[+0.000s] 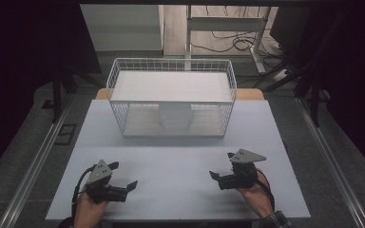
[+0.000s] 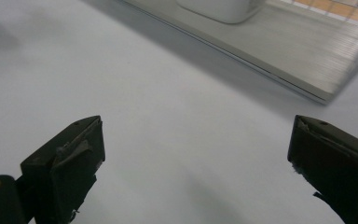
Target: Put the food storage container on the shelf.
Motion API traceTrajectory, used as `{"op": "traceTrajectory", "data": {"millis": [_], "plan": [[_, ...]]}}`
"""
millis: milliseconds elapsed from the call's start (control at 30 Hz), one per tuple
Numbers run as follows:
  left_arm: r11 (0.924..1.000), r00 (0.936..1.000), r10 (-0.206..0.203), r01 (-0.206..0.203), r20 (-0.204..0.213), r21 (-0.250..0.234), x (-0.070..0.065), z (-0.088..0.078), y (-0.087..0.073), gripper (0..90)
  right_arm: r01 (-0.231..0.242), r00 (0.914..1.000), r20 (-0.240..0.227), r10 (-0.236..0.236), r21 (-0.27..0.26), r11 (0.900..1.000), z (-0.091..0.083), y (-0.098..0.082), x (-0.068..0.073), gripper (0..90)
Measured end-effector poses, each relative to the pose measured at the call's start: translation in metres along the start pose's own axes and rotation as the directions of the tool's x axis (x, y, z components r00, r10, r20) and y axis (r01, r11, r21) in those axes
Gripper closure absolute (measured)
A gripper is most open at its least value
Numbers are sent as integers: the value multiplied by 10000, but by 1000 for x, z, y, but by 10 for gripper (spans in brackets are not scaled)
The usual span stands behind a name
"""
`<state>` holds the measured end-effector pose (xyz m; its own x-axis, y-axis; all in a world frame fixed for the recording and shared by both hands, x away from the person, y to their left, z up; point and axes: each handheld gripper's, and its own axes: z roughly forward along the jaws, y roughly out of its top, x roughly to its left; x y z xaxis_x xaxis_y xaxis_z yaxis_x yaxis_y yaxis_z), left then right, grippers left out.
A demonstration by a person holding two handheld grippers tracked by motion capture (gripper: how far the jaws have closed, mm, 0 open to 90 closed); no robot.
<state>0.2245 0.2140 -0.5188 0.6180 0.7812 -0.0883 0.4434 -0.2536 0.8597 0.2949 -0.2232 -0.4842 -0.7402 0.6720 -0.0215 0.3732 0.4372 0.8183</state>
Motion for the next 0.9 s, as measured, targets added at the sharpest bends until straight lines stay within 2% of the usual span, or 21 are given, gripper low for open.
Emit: {"op": "traceTrajectory", "data": {"millis": [200,467,667,767,900], "plan": [[9999,9996,-138,136,-240,-66,6,-10,-5,15,-242,9989,405,248,-164,9996,-17,-11,-6,35],[9987,9981,-469,461,-389,-222,13,-21,-15,10,-701,9944,783,705,-76,9975,-35,-28,-12,28],[9967,9967,-789,786,-187,-182,17,-24,-21,6,-1222,9886,899,1211,69,9925,-46,-42,-16,7],[9949,9950,-997,996,89,129,20,-20,-25,1,-1453,9856,908,1426,243,9891,-48,-48,-16,0],[9947,9946,-1023,1021,156,145,20,-20,-25,0,-1609,9840,876,1555,583,9853,-48,-53,-14,0]]}}
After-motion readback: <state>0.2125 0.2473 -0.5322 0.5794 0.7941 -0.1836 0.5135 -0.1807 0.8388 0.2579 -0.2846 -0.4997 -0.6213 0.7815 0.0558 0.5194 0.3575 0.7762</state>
